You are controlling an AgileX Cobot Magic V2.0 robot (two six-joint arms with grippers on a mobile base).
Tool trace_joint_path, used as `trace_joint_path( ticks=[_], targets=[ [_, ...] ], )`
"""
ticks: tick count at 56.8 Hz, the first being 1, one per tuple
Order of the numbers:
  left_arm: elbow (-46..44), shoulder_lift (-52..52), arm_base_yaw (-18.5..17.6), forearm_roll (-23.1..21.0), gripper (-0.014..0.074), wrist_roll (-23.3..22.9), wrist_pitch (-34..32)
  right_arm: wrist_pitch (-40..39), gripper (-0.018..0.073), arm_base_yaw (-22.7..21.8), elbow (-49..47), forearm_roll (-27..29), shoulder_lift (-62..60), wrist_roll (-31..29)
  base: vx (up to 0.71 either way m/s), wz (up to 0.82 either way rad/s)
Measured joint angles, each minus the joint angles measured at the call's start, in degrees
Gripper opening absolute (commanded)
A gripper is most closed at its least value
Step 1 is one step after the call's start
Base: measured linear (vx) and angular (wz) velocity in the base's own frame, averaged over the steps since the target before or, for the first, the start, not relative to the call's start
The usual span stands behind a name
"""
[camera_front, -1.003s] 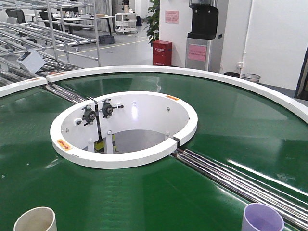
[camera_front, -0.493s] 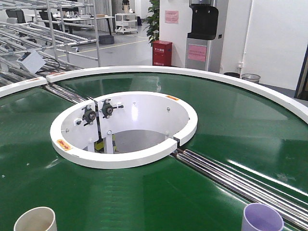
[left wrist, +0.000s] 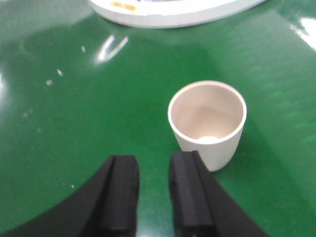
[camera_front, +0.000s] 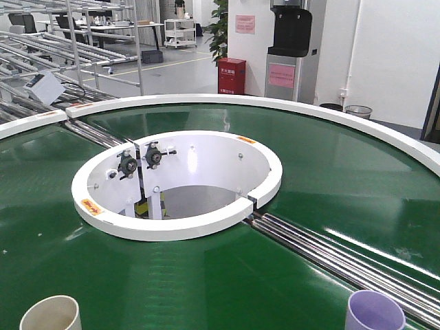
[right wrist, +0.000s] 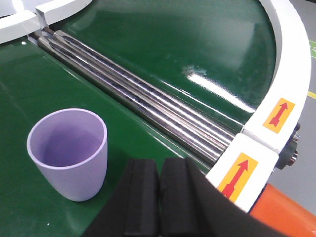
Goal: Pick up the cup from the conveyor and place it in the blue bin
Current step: 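Lower both grippers toward the cream and lavender cups on the conveyor, then close left gripper on cream cup rim, right gripper on lavender cup rim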
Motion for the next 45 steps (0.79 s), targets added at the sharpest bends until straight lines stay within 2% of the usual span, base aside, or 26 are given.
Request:
trace_joint_path(
  ticks=[7,13,27,45],
  targets=[
    [0.0,3.7,0.0,-0.1,0.0388,0.0,-1.3,-0.1,0.0361,0.0,0.0,0.0,0.0,0.0,0.00,0.00],
    [-0.6,6.6,0.0,-0.2,0.0388,0.0,-2.1,-0.4,0.0400,0.0,0.0,0.0,0.0,0.0,0.00,0.00],
    [-11.7,17.5,0.0,-3.2,0.0397,0.0,8.5,-0.8,0.0404,0.0,0.0,0.1,0.0,0.0,0.00,0.00],
    [-25.5,33.4,0.0,-8.2,0.0430,0.1,12.8,-0.9,0.0404,0.0,0.0,0.1,0.0,0.0,0.00,0.00]
  ],
)
